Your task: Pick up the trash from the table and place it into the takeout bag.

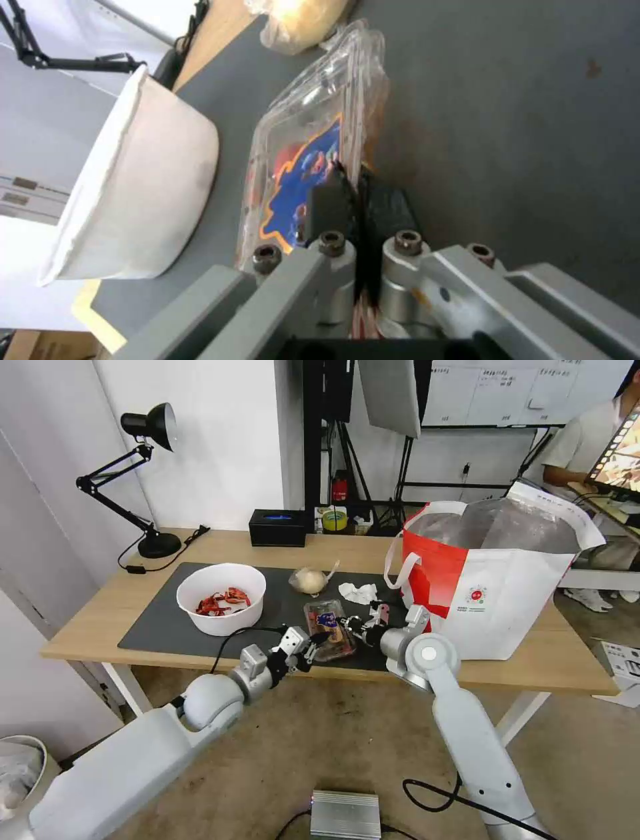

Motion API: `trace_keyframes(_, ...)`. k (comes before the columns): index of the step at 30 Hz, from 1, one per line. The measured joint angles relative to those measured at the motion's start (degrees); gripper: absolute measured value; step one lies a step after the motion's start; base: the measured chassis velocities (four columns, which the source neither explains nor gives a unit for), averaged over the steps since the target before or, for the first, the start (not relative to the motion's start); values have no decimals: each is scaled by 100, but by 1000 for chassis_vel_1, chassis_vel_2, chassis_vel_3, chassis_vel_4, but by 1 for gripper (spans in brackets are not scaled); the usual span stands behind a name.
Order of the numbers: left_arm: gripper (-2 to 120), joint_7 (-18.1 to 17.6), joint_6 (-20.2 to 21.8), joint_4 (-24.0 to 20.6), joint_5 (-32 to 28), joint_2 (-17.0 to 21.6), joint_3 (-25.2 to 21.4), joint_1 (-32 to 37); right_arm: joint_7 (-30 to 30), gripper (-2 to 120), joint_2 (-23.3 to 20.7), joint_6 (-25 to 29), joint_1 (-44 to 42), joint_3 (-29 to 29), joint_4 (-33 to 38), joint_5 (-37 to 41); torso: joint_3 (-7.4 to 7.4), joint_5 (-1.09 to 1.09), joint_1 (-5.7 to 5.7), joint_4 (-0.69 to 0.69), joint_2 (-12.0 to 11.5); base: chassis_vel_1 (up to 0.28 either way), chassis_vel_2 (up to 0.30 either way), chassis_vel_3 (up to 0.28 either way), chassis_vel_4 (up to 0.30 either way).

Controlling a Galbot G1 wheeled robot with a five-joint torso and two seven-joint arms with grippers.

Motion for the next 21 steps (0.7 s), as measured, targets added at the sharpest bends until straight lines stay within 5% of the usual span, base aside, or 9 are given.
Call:
trace_keyframes(11,36,-24,-124,-729,-8,11,-1622,1552,-79,0,-2,6,-86,83,83,5,0,-1,0,0,0,0,0,0,0)
trace_keyframes(16,62,-47,-262,-1114,158,-379,-2425,2664,-154,0,-11,26,-92,147,209,3,0,0,0,1,0,0,0,0,0)
trace_keyframes(21,76,15,-384,-1227,376,-650,-2740,3249,-175,0,-34,43,-71,174,311,-4,0,0,0,0,1,0,0,0,0)
